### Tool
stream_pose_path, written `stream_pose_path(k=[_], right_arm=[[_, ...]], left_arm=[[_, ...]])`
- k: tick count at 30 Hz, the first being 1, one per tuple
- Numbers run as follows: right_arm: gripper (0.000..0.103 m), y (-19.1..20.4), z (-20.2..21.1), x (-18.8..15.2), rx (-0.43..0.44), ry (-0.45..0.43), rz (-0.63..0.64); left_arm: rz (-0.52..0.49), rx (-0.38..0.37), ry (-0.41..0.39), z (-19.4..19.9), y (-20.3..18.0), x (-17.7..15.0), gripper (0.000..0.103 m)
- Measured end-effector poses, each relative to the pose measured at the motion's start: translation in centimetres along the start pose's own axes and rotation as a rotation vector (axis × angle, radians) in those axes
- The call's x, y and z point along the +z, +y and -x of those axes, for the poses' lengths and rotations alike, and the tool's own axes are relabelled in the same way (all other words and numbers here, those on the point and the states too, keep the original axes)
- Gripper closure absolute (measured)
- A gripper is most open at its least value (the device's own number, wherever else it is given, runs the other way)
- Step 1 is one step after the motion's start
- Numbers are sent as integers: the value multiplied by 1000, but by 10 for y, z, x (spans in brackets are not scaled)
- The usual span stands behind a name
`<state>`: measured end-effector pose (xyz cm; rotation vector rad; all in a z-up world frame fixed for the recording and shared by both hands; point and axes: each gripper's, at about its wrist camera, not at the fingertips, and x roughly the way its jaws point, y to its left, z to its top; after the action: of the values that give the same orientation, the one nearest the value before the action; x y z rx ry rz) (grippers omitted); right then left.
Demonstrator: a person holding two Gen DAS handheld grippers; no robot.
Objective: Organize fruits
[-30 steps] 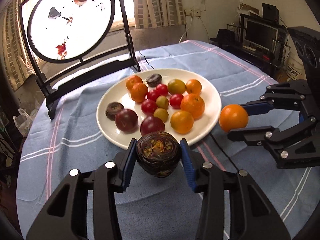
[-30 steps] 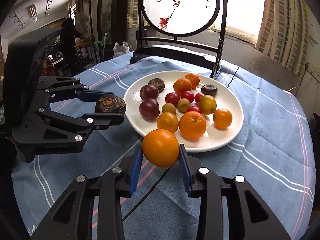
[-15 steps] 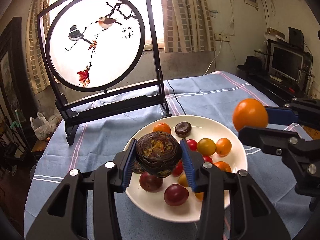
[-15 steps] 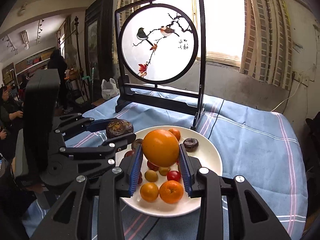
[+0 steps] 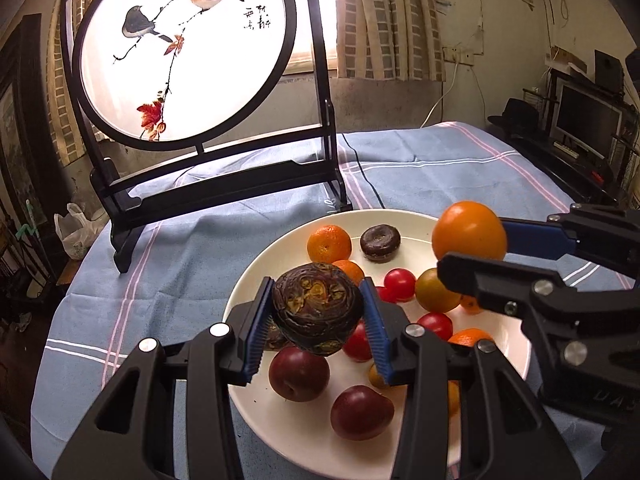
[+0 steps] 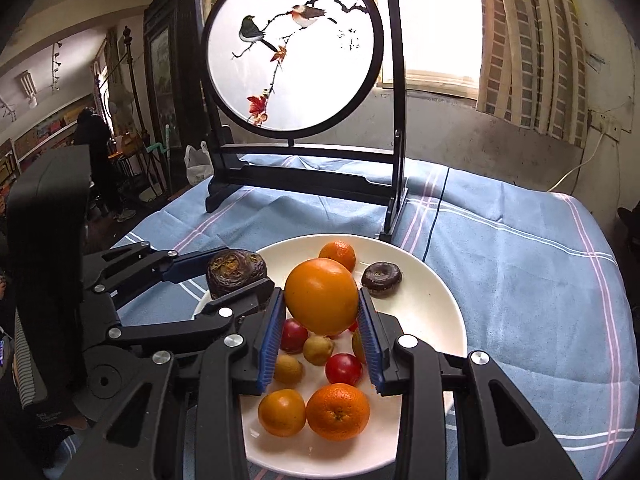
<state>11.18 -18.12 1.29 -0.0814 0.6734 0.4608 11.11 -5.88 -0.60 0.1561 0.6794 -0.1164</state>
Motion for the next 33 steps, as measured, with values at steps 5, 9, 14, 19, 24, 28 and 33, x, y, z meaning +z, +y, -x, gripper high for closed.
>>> stream_pose_path(k=[5, 9, 14, 19, 24, 28, 33], right_arm=[[67, -12, -11, 4, -21, 10, -41], [57, -12, -23, 5, -40, 44, -39], [46, -15, 2, 9, -22, -41, -76], [37, -7, 47, 3, -25, -129, -65], [32, 9, 81, -29, -42, -172, -42], [31, 21, 99, -46, -28, -190, -43], [30, 37, 113, -54, -10, -219, -23]], left_arm=[[15, 9, 25, -12, 7, -3, 61], [-22, 21, 16, -12, 0, -6, 45], [-27, 57, -22, 2, 2, -4, 26], [-27, 106, -111, 39, 8, -4, 9], [-31, 143, -218, 90, 8, -10, 5], [0, 122, -254, 120, 10, -19, 5], [37, 126, -292, 146, 15, -30, 5]])
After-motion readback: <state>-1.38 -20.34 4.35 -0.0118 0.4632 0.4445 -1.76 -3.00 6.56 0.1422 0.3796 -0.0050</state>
